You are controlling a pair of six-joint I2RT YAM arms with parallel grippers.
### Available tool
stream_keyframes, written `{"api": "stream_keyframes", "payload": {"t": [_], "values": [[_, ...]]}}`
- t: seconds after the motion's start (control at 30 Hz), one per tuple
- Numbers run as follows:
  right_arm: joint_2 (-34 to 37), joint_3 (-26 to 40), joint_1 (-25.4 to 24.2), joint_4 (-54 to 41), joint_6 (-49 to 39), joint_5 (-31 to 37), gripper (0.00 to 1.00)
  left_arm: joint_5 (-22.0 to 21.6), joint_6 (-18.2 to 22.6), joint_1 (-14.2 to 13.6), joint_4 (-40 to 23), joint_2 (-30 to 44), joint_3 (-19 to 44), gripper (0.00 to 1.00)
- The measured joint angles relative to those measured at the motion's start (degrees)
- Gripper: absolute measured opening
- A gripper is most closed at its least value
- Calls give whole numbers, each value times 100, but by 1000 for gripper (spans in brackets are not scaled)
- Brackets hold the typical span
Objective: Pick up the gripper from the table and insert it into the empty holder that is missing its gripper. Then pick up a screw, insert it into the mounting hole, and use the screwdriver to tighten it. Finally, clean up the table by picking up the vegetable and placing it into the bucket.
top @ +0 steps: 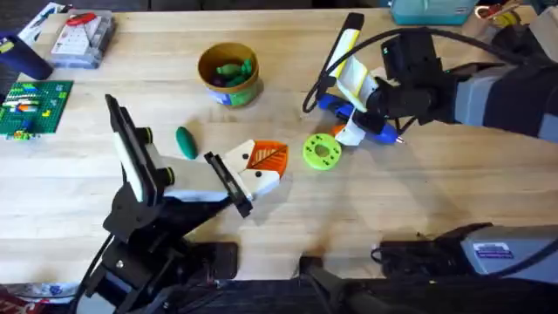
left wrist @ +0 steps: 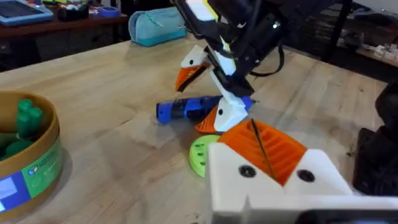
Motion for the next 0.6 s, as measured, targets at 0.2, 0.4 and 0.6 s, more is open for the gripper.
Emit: {"api": "stream_keyframes", "payload": {"t": [0.2, 0.4, 0.6], "values": [[-152, -6, 75, -90, 1, -52, 995, 0, 0, 0, 0, 0, 0, 13], [-1136, -11, 121, -116, 316, -141, 996, 0, 0, 0, 0, 0, 0, 13], [-2433, -11, 121, -124, 1054, -184, 996, 0, 0, 0, 0, 0, 0, 13]]}}
